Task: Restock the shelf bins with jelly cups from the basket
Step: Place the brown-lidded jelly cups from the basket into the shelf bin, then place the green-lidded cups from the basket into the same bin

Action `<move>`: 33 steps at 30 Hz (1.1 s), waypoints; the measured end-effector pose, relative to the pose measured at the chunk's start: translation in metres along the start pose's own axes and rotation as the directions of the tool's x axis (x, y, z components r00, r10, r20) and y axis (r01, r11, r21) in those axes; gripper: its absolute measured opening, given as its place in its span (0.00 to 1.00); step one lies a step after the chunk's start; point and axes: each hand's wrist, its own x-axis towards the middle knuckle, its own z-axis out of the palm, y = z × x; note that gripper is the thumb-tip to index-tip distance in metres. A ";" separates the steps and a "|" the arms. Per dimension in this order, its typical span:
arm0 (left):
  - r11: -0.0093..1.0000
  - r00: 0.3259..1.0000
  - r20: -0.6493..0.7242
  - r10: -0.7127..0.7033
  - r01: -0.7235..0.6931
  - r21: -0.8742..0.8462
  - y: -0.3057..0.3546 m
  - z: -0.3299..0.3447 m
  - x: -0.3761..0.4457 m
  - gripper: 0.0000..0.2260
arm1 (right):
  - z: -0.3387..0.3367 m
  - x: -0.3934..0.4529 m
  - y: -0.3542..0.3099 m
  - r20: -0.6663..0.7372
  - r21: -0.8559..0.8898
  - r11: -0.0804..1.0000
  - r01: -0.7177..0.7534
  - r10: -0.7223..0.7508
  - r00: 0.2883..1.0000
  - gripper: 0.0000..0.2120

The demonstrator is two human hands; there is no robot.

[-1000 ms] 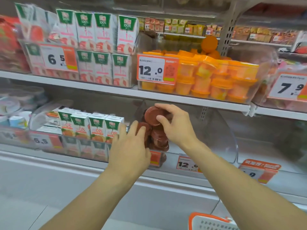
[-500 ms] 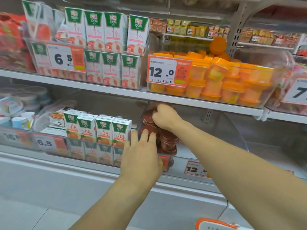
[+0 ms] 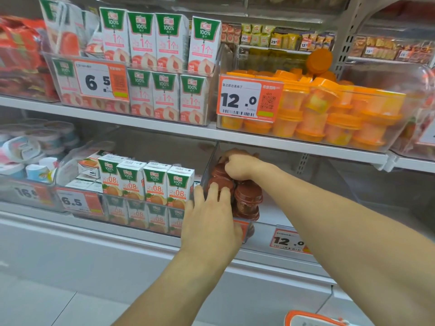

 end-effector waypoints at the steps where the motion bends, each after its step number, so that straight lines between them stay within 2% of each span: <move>1: 1.000 1.000 0.002 -0.006 0.006 0.001 0.001 0.000 -0.001 0.28 | -0.001 0.000 0.000 0.000 -0.020 1.000 -0.001 0.001 1.000 0.13; 7: 1.000 1.000 -0.014 -0.014 0.015 0.011 0.002 0.000 0.000 0.27 | -0.001 0.005 0.001 -0.021 -0.086 0.996 0.035 -0.037 0.999 0.15; 11: 1.000 0.999 -0.034 -0.002 0.001 -0.030 0.001 0.002 0.000 0.25 | -0.002 0.001 0.008 -0.163 0.001 0.997 0.073 -0.072 0.984 0.11; 14: 0.969 0.989 -0.146 -0.032 -0.005 -0.246 0.006 0.003 0.000 0.21 | 0.000 -0.010 0.017 -0.285 0.135 0.985 0.105 -0.063 0.956 0.11; 16: 0.884 0.967 -0.233 -0.105 -0.016 -0.466 0.016 0.001 -0.006 0.13 | 0.007 -0.028 0.022 -0.364 0.293 0.943 0.158 -0.043 0.930 0.12; 17: 0.839 0.964 -0.233 -0.128 -0.020 -0.543 0.023 0.002 -0.011 0.10 | 0.012 -0.039 0.025 -0.419 0.352 0.916 0.194 -0.031 0.908 0.12; 20: 0.799 0.989 -0.129 -0.078 -0.015 -0.601 0.042 0.012 -0.028 0.07 | 0.023 -0.079 0.041 -0.574 0.370 0.887 0.275 -0.014 0.818 0.11; 23: 0.815 0.999 0.001 0.040 -0.032 -0.578 0.057 0.027 -0.049 0.07 | 0.025 -0.134 0.064 -0.715 0.363 0.869 0.338 0.027 0.698 0.09; 25: 0.869 0.961 0.234 0.150 -0.015 -0.494 0.071 0.048 -0.073 0.08 | 0.037 -0.183 0.085 -0.786 0.393 0.847 0.357 0.108 0.608 0.09; 26: 0.902 0.894 0.398 0.205 -0.016 -0.431 0.081 0.062 -0.088 0.09 | 0.051 -0.207 0.098 -0.793 0.420 0.833 0.361 0.143 0.592 0.09; 28: 0.952 0.662 0.708 0.245 -0.027 -0.304 0.101 0.093 -0.119 0.14 | 0.091 -0.251 0.128 -0.739 0.498 0.810 0.309 0.210 0.640 0.09; 29: 0.967 0.557 0.799 0.227 -0.029 -0.255 0.110 0.109 -0.132 0.18 | 0.116 -0.268 0.147 -0.676 0.541 0.807 0.236 0.250 0.693 0.09; 30: 0.972 0.507 0.834 0.216 -0.026 -0.235 0.118 0.124 -0.143 0.20 | 0.141 -0.281 0.166 -0.581 0.580 0.806 0.120 0.307 0.754 0.09; 32: 0.964 0.520 0.821 0.235 -0.015 -0.267 0.134 0.148 -0.157 0.16 | 0.191 -0.302 0.207 -0.262 0.571 0.793 -0.211 0.420 0.869 0.09; 33: 0.956 0.553 0.797 0.243 0.001 -0.293 0.142 0.158 -0.165 0.13 | 0.214 -0.315 0.227 -0.069 0.499 0.790 -0.356 0.446 0.893 0.08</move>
